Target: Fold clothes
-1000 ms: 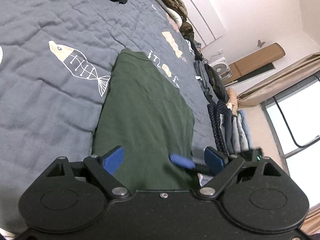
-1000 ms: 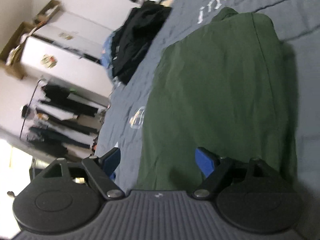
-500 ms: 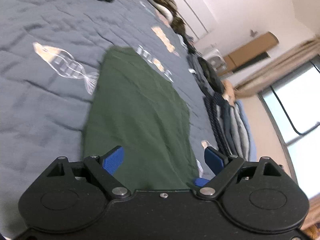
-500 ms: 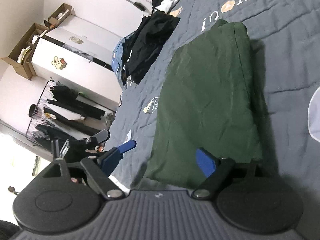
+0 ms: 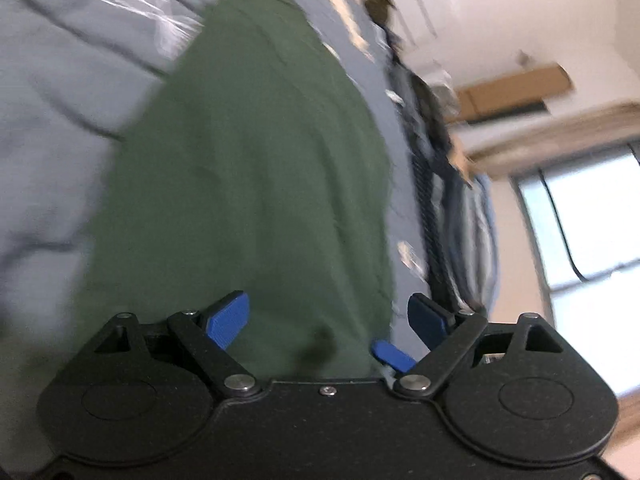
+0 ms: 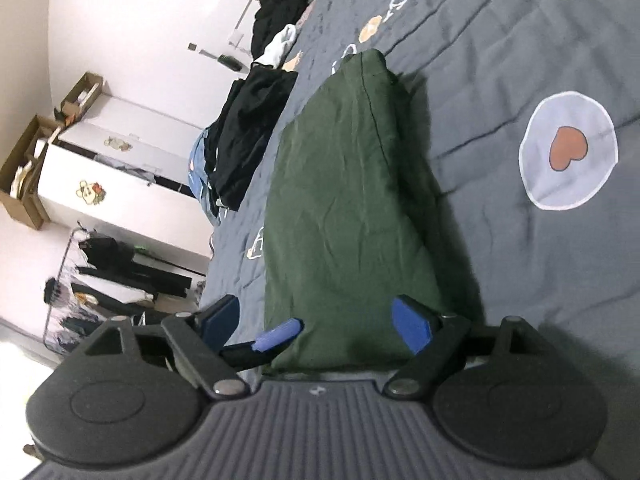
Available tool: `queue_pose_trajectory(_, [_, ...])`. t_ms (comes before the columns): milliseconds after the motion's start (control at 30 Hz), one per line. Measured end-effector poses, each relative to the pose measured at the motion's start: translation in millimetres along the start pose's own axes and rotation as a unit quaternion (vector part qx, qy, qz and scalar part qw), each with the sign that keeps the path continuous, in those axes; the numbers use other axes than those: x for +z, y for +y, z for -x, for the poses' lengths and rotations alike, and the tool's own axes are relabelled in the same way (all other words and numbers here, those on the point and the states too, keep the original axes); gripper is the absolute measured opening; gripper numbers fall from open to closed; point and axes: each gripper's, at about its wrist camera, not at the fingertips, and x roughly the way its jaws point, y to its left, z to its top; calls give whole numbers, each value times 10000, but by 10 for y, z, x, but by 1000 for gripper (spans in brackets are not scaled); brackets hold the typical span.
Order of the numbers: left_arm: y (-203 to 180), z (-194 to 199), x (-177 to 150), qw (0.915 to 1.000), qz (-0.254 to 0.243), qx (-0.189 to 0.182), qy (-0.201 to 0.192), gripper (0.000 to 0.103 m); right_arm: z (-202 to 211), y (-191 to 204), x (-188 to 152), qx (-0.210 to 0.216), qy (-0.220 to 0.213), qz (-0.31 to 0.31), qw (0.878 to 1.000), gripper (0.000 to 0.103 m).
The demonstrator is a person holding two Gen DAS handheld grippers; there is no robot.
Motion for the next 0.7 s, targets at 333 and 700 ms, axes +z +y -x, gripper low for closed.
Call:
queue_pose_trajectory(333, [-72, 511, -101, 9895, -350, 1346, -391, 82, 125, 6, -80, -132, -112, 106, 9998, 84])
queue_pose_trajectory(700, [-578, 762, -441, 9532, -1671, 2129, -1347, 89, 242, 435, -189, -1002, -909, 1411, 9807, 84])
